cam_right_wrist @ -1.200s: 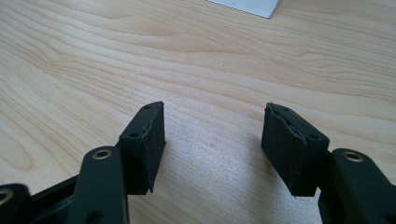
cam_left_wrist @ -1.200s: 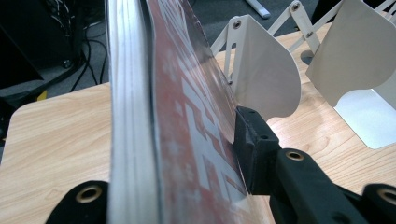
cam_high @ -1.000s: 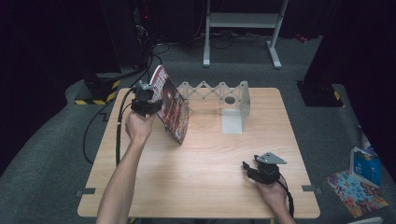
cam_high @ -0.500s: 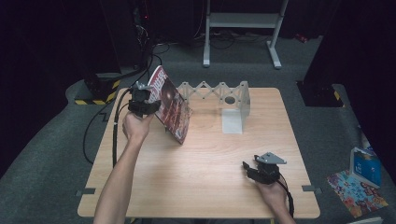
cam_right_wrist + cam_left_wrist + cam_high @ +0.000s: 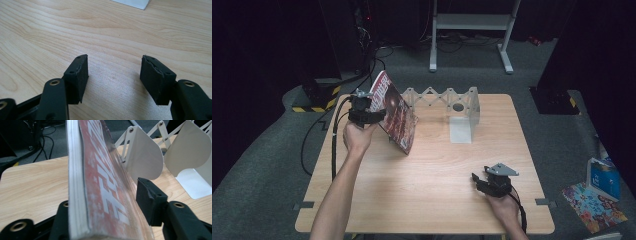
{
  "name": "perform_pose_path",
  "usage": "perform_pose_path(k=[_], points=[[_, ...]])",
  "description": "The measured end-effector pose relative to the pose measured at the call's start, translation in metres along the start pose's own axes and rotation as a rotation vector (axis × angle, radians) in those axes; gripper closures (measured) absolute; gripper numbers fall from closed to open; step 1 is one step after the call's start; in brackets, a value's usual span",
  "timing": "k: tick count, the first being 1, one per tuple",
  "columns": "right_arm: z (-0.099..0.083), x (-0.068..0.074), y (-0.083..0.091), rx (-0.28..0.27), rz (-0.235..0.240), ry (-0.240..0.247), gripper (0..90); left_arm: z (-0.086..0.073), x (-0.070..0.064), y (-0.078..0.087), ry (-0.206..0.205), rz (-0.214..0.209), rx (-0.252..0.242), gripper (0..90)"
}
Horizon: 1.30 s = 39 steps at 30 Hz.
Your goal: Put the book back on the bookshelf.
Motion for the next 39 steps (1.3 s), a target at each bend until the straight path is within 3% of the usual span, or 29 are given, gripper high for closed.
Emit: perform_pose_path(k=[10, 23, 26, 39], points=[[0.000, 0.000, 0.000, -0.001, 0.000, 0.001, 39.6, -0.002, 0.002, 0.011, 0.008, -0.058, -0.040, 41.8], [0.000, 0.000, 0.000, 0.000, 0.000, 0.000, 39.6, -0.005, 0.004, 0.025, 0.007, -0.083, -0.078, 41.4], [0.000, 0.000, 0.000, 0.000, -0.001, 0.000, 39.6, -0.007, 0.006, 0.029, 0.018, -0.086, -0.113, 42.8], [0.000, 0.000, 0.000, -0.001, 0.000, 0.002, 39.6, -0.013, 0.013, 0.041, 0.027, -0.117, -0.136, 42.8]])
Point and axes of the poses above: each handheld gripper's, and its own axes: y roughly backward along the jaws, z roughly out of its top, x roughly to its left, the point moved 2 cm from there along -y, roughly forward along the jaws, and after that the axes turned 11 degrees about y, right-handed, at the moved point
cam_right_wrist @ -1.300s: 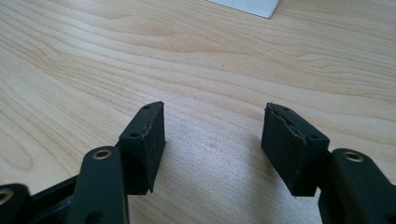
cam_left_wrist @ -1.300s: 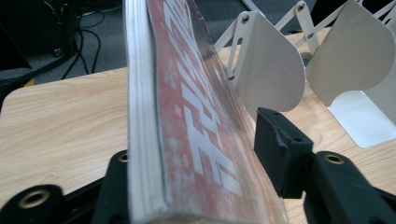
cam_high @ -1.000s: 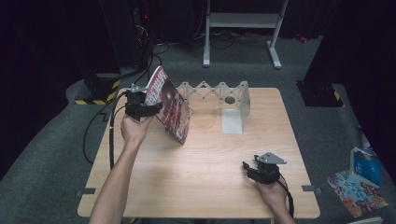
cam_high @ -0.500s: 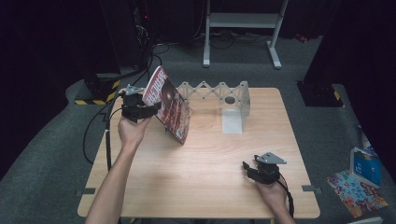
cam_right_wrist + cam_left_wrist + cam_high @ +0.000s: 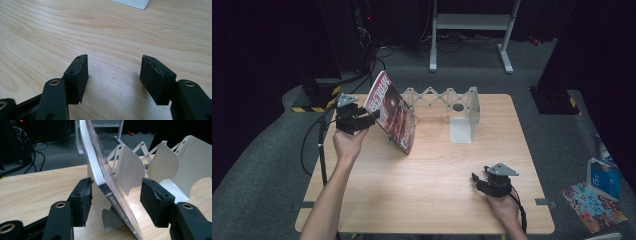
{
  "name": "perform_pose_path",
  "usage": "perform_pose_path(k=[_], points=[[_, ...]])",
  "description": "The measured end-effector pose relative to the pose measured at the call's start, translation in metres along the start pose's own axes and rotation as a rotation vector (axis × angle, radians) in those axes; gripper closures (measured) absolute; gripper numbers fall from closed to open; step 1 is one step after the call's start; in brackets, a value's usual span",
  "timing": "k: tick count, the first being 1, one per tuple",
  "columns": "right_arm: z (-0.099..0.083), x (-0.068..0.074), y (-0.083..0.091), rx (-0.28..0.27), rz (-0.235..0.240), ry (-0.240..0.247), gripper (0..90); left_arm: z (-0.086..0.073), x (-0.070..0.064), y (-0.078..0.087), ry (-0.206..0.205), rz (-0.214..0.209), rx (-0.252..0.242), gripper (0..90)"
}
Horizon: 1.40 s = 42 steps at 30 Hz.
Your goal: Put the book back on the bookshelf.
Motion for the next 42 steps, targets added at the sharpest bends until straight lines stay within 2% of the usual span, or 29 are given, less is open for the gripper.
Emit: perform_pose_path(k=[8, 29, 37, 42], points=[[0.000, 0.000, 0.000, 0.000, 0.000, -0.001, 39.6, -0.004, 0.004, 0.009, 0.017, -0.018, -0.021, 42.8], [0.000, 0.000, 0.000, 0.000, 0.000, -0.003, 39.6, -0.015, 0.002, 0.026, 0.012, -0.071, -0.035, 42.8], [0.000, 0.000, 0.000, 0.000, -0.001, -0.003, 39.6, -0.021, 0.003, 0.034, 0.046, -0.098, -0.064, 42.1], [0.000, 0.000, 0.000, 0.000, -0.001, -0.004, 39.5, -0.024, 0.003, 0.036, 0.042, -0.104, -0.061, 42.0]])
Point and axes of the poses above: each handheld gripper's, and its own axes: y roughly backward along the jaws, z roughly out of its top, x roughly to its left, the point moved 2 cm from there along -y, roughly forward along the jaws, and after that the axes turned 11 degrees about y, right-handed, at the moved point
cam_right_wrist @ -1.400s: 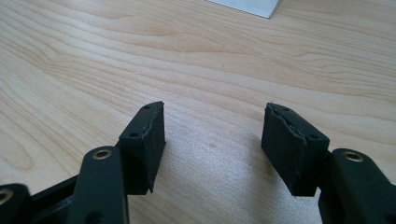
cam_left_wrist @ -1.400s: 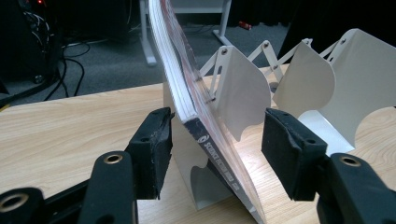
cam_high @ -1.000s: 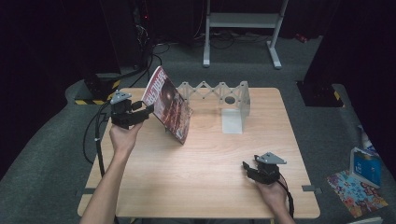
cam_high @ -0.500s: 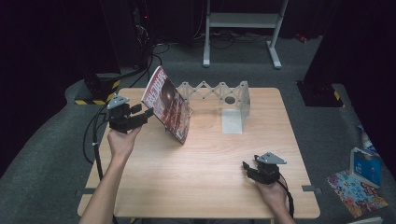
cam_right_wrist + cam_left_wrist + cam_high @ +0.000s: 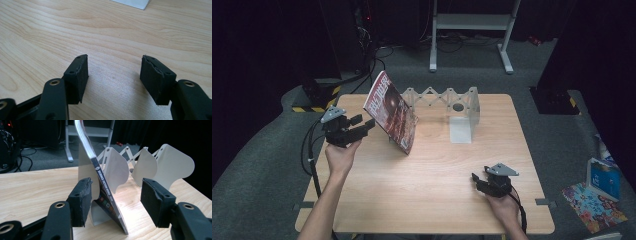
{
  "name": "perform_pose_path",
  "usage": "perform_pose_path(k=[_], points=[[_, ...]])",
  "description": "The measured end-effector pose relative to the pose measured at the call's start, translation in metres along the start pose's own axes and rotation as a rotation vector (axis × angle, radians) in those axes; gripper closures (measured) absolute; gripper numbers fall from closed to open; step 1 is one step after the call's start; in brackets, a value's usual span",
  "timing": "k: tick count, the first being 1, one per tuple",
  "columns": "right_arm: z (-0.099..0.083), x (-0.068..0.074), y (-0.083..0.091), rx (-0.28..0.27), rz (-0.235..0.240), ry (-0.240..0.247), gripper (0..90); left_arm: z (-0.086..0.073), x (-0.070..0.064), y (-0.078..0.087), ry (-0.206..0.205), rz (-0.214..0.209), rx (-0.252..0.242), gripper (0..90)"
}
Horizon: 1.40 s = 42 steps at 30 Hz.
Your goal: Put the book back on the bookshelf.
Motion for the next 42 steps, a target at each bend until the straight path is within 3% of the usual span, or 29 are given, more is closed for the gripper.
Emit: perform_pose_path(k=[17, 42], points=[[0.000, 0.000, 0.000, 0.000, 0.000, 0.000, 39.6, -0.014, 0.001, 0.008, -0.001, -0.019, 0.014, 41.7], [0.000, 0.000, 0.000, 0.000, 0.000, -0.001, 39.6, -0.041, 0.000, 0.015, 0.037, -0.075, 0.033, 41.1]])
Point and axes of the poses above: each handheld gripper's, and its own axes: y roughly backward along the jaws, z roughly out of its top, x roughly to its left, the point moved 2 cm from there along -y, roughly forward along the jaws, and after that the axes turned 11 degrees about y, right-handed, at the moved point
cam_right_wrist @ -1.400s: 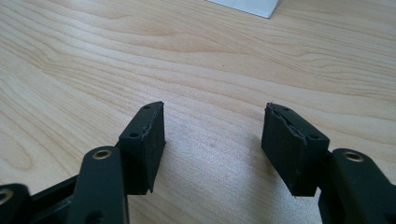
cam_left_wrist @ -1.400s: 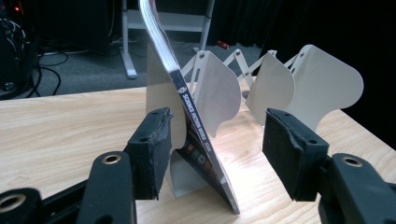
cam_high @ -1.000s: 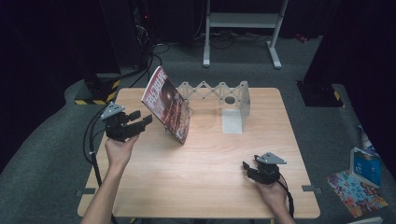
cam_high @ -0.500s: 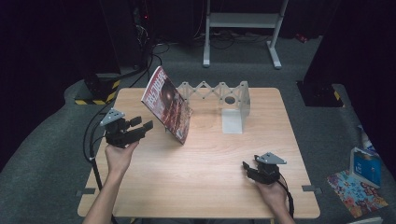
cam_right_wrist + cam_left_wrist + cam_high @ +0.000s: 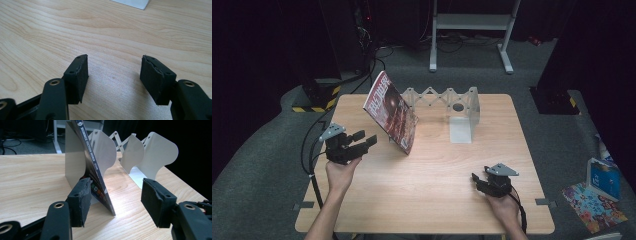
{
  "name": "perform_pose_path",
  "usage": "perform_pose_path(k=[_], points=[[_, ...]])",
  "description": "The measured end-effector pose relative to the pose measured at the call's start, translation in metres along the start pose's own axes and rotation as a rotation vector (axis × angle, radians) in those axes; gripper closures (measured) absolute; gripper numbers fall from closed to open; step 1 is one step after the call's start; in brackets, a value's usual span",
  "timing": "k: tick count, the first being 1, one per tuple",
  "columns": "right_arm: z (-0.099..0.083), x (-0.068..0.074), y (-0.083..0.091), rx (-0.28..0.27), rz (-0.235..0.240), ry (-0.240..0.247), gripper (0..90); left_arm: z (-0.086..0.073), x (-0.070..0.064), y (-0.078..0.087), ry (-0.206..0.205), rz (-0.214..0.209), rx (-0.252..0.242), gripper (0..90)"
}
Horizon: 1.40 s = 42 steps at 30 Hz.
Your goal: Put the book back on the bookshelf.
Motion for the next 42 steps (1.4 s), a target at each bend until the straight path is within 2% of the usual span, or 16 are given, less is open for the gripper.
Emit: perform_pose_path(k=[23, 39, 42], points=[[0.000, 0.000, 0.000, 0.000, 0.000, 0.000, 39.6, -0.017, 0.006, -0.001, 0.013, 0.004, 0.018, 41.1], [0.000, 0.000, 0.000, 0.000, -0.001, 0.000, 39.5, -0.032, 0.008, -0.009, 0.036, -0.010, 0.043, 41.0], [0.000, 0.000, 0.000, 0.000, -0.001, 0.000, 39.5, -0.035, 0.008, -0.009, 0.029, -0.005, 0.045, 41.3]])
Point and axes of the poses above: each handheld gripper's, and its own axes: y roughly backward along the jaws, z roughly out of its top, x roughly to its left, the point moved 2 cm from there along -y, roughly forward along the jaws, and after that the axes turned 11 degrees about y, right-handed, at the moved point
